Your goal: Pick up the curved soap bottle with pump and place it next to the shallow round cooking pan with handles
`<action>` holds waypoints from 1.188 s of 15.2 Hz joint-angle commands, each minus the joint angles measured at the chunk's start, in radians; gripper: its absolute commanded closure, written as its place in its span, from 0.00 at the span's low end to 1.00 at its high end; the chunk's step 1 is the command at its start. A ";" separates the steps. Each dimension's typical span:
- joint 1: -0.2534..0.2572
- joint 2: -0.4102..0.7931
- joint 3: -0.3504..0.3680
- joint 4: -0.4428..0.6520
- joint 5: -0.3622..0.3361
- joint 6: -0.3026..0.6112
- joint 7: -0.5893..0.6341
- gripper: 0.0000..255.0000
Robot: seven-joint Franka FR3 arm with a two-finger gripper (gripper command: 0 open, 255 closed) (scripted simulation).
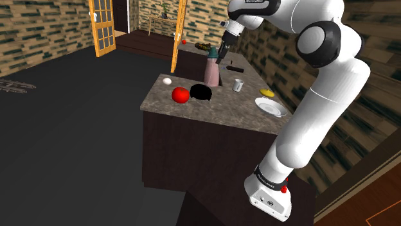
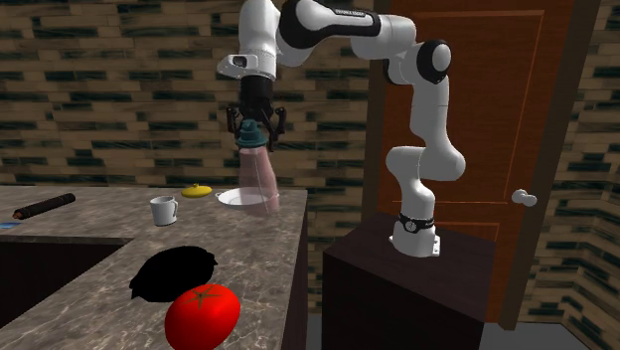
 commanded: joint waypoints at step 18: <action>-0.031 0.021 -0.028 0.231 0.011 -0.221 -0.012 1.00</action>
